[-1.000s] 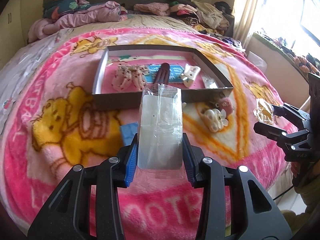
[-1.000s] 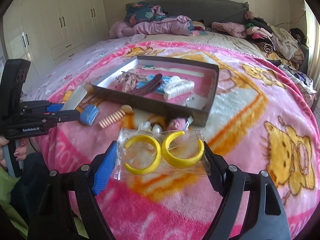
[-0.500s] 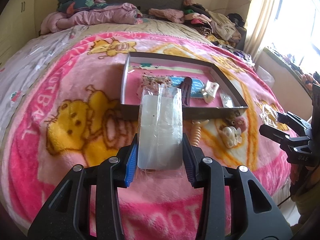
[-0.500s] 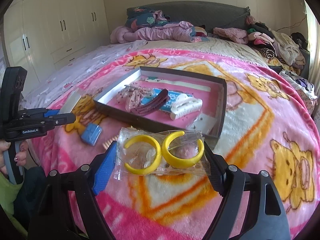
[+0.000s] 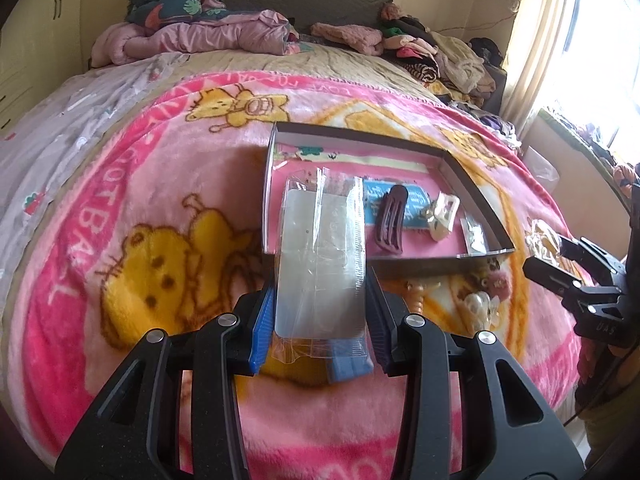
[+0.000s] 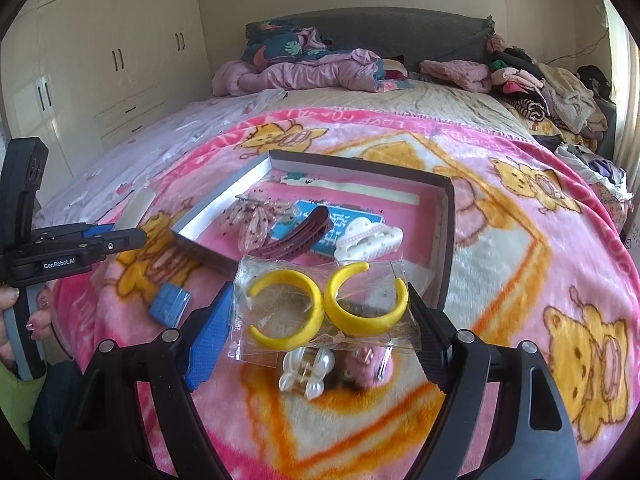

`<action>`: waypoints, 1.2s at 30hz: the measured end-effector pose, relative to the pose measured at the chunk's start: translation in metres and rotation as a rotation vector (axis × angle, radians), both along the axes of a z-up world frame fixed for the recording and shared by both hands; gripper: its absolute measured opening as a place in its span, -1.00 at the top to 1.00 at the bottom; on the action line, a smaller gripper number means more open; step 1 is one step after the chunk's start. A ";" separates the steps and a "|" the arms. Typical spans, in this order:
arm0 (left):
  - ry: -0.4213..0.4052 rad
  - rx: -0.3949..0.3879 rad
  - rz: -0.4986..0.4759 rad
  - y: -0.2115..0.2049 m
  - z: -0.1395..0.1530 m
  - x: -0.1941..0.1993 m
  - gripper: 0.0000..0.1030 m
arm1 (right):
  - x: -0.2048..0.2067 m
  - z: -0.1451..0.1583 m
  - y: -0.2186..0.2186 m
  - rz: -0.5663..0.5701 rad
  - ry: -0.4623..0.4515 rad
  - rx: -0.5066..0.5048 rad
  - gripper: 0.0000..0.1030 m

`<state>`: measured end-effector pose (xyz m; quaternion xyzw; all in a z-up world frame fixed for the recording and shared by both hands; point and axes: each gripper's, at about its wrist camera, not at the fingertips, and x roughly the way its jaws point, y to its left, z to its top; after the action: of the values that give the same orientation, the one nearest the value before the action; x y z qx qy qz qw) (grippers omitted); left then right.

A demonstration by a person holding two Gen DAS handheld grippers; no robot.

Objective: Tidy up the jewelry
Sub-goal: 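Carry the clear bag into the grey box with left tool while right tool carries the bangles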

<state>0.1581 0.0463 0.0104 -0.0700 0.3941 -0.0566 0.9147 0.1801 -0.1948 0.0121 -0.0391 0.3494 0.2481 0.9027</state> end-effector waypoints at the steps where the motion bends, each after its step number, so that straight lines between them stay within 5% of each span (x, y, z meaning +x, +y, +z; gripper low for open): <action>1: -0.001 0.002 0.001 0.000 0.001 0.002 0.38 | 0.002 0.000 0.000 -0.004 -0.001 0.003 -0.51; 21: -0.043 0.042 -0.030 -0.005 0.021 0.048 0.38 | 0.037 0.002 0.003 -0.047 -0.005 0.006 -0.51; 36: -0.019 0.033 -0.073 -0.010 0.004 0.082 0.38 | 0.066 0.006 -0.008 -0.122 -0.018 -0.007 -0.51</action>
<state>0.2403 0.0359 0.0142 -0.0400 0.3887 -0.0839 0.9167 0.2460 -0.2023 0.0177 -0.0231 0.3437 0.1910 0.9192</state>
